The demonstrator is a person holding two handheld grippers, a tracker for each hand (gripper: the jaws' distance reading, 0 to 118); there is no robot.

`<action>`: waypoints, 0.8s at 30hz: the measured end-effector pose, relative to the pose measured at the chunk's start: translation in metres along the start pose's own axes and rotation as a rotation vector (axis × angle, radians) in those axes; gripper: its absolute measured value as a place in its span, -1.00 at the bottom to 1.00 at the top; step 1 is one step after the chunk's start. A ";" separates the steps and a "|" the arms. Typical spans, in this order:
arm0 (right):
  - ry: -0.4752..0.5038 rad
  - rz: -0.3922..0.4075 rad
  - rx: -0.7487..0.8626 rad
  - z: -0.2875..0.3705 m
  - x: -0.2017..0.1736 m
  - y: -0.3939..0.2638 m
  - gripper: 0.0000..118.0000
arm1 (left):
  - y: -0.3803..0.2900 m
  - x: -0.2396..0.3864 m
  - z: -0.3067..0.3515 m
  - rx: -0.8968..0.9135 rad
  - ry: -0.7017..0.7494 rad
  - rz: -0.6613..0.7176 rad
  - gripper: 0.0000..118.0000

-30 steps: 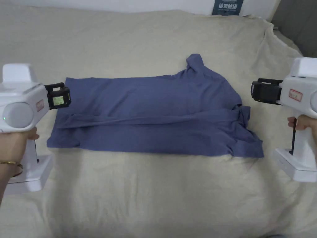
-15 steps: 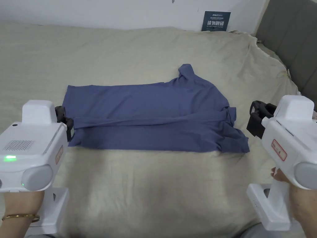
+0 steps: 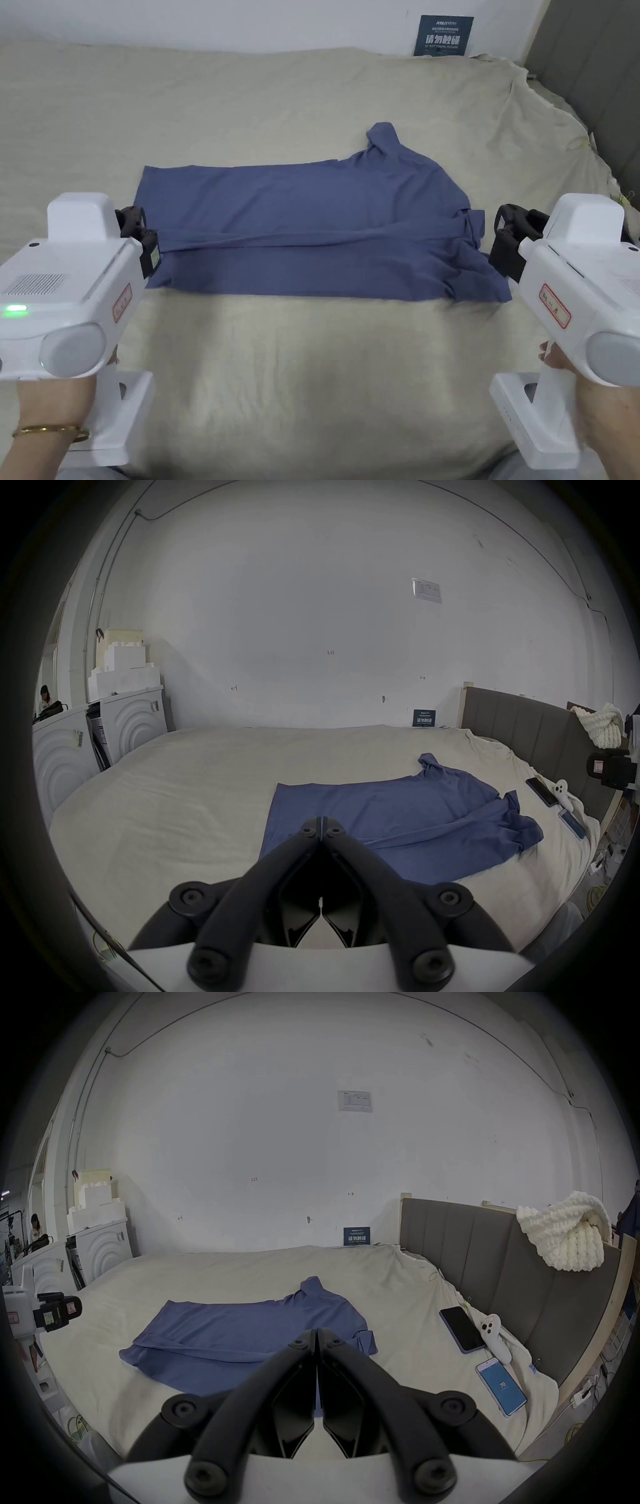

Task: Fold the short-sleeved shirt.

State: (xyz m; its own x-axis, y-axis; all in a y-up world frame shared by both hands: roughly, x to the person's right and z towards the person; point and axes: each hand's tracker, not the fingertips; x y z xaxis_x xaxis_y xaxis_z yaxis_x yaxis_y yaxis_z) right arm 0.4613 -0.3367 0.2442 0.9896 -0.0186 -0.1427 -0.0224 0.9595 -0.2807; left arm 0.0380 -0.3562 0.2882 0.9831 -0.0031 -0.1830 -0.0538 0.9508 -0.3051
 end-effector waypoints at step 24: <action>-0.005 0.016 -0.102 -0.036 -0.019 0.000 -1.00 | -0.019 -0.071 -0.213 -0.856 0.173 0.110 0.78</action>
State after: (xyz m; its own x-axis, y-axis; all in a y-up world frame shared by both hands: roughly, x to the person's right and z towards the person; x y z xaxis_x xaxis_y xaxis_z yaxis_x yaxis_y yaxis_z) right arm 0.4372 -0.3469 0.2130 0.9897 -0.0018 -0.1430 -0.0523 0.9260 -0.3739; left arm -0.0679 -0.4400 0.1077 0.9282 -0.0378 -0.3701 -0.3272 0.3905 -0.8605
